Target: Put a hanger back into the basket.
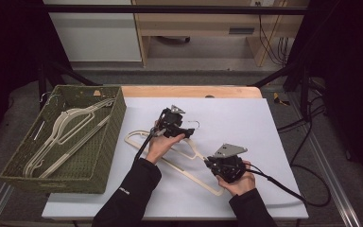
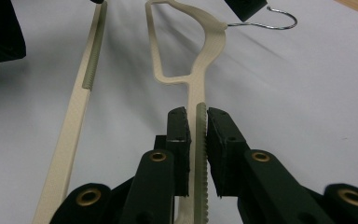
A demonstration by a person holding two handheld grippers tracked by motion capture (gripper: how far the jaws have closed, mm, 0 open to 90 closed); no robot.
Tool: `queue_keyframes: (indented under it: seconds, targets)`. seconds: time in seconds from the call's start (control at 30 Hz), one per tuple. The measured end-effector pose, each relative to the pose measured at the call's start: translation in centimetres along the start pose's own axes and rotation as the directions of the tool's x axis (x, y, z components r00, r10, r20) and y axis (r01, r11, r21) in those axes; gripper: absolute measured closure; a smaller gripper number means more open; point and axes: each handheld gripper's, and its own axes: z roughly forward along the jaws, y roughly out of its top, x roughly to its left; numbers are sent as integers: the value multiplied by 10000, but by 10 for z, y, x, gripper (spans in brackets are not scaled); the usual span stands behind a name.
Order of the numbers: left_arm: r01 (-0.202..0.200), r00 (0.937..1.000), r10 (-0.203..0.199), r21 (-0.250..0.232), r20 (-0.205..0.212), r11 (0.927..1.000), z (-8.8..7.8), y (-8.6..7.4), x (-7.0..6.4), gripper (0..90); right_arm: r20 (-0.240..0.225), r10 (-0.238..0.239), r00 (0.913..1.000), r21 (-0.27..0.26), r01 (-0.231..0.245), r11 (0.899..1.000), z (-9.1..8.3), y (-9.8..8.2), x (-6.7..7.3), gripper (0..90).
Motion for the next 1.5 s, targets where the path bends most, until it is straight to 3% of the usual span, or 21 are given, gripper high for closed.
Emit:
queue_keyframes:
  seconds: [0.17,0.4,0.9,0.97,1.23,1.5]
  targets:
    - [97,9999,-97,-18,99,10000,6,-1,-4,437,-20,-111,9999,98,112,9999,0,-1,1,798]
    - [-105,9999,102,566,54,9983,16,-6,-5,545,-69,-169,9998,101,169,9998,0,-1,1,797]
    - [357,9993,-371,1073,111,9936,24,-9,-6,845,-171,-146,9997,142,149,9998,1,-1,2,797]
    - [323,9994,-336,1091,101,9935,24,-9,-7,853,-191,-157,9997,130,159,9998,1,-1,2,797]
    - [341,9992,-324,832,-227,9959,17,-8,-12,869,-249,-184,9995,130,187,9997,0,-2,3,796]
    - [412,9987,-408,126,-305,9991,2,-7,-14,881,-434,15,9991,507,8,9987,7,-4,5,795]
